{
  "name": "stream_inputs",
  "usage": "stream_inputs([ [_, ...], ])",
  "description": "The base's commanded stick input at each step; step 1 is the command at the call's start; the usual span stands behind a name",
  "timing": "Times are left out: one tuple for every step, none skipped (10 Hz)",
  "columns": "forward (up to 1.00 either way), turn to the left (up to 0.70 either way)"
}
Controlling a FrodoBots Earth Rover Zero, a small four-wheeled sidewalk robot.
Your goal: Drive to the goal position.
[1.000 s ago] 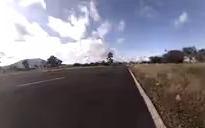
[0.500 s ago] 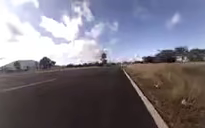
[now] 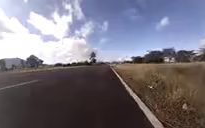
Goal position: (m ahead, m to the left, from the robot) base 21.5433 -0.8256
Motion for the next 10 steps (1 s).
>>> stream_inputs([
  [0.70,0.00],
  [0.70,0.00],
  [0.70,0.00],
  [0.70,0.00],
  [0.70,0.00],
  [0.70,-0.35],
  [0.70,-0.35],
  [0.70,-0.35],
  [0.70,-0.35],
  [0.70,0.00],
])
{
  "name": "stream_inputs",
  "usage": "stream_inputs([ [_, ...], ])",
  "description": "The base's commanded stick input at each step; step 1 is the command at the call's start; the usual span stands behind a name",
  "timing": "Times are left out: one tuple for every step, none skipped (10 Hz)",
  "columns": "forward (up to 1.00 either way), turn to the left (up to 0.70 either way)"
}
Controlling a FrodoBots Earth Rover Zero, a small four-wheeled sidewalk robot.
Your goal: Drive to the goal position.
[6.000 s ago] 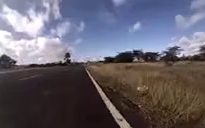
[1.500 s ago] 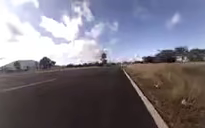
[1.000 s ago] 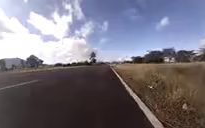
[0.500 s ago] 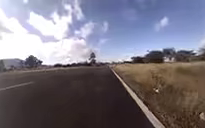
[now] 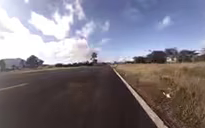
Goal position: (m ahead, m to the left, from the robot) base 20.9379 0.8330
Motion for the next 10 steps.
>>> stream_inputs([
  [0.70,0.00],
  [0.70,0.00],
  [0.70,0.00],
  [0.70,0.00],
  [0.70,0.00],
  [0.70,0.00],
  [0.70,0.00],
  [0.70,0.00],
  [0.70,0.00],
  [0.70,0.00],
])
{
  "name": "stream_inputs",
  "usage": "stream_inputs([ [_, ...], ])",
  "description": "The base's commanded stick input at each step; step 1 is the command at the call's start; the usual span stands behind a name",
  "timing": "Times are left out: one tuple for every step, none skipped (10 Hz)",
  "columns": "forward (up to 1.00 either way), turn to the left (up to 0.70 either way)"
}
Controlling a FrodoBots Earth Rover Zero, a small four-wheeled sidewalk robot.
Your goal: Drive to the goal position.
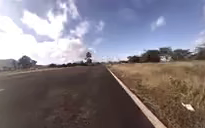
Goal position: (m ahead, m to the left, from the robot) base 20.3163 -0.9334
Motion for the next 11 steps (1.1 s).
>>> stream_inputs([
  [0.70,0.00],
  [0.70,0.00],
  [0.70,0.00],
  [0.70,0.00],
  [0.70,0.00],
  [0.70,0.00],
  [0.70,0.00],
  [0.70,0.00],
  [0.70,0.00],
  [0.70,0.00],
  [0.70,0.00],
])
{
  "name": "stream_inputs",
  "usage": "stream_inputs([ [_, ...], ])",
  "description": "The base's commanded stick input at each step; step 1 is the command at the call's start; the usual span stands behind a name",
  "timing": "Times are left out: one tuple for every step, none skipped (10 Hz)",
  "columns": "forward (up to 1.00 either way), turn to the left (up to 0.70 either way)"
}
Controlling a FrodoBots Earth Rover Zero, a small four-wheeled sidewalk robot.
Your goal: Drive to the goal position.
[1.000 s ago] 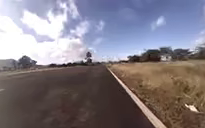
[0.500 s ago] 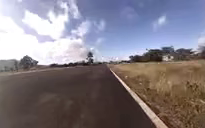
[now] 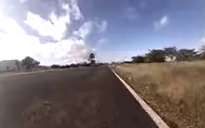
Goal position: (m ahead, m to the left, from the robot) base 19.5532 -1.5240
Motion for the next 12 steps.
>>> stream_inputs([
  [0.70,-0.02],
  [0.70,-0.18],
  [0.70,-0.35],
  [0.70,-0.35],
  [0.70,-0.35],
  [0.70,-0.33],
  [0.70,0.00],
  [0.70,0.00],
  [0.70,0.00],
  [0.70,0.00],
  [0.70,0.00],
  [0.70,0.00],
])
